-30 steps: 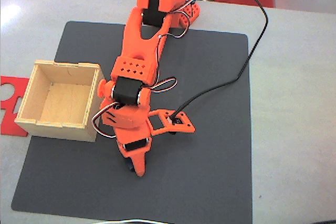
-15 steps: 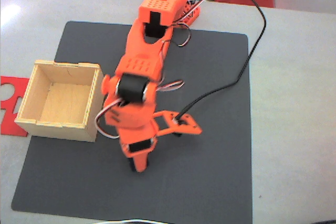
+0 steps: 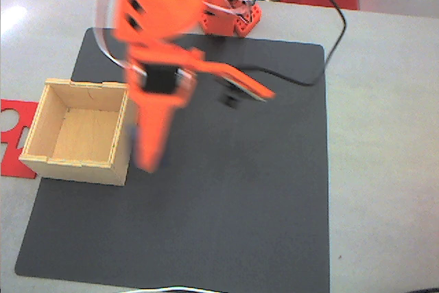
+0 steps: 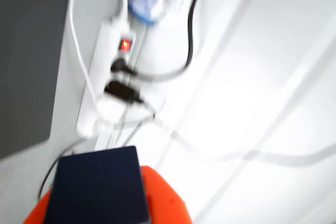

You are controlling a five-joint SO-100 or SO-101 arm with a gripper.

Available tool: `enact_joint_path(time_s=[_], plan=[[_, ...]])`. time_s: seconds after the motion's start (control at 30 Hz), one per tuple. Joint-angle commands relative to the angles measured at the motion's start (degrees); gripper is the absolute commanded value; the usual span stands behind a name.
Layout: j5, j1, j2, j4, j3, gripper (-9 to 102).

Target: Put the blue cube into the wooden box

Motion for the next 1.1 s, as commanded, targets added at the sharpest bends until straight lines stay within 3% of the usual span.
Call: enact_joint_path(time_s=[0.0,0.27,0.43,1.07], plan=[[1.1,8.7,5.0,0.4,-2.5,0],[5.8,27.9,4.5,0.4,-2.5,0],[6.3,33.1,1.3,0.4,-2.7,0],[14.1,25.7,-11.8,0.4,1.1,0]])
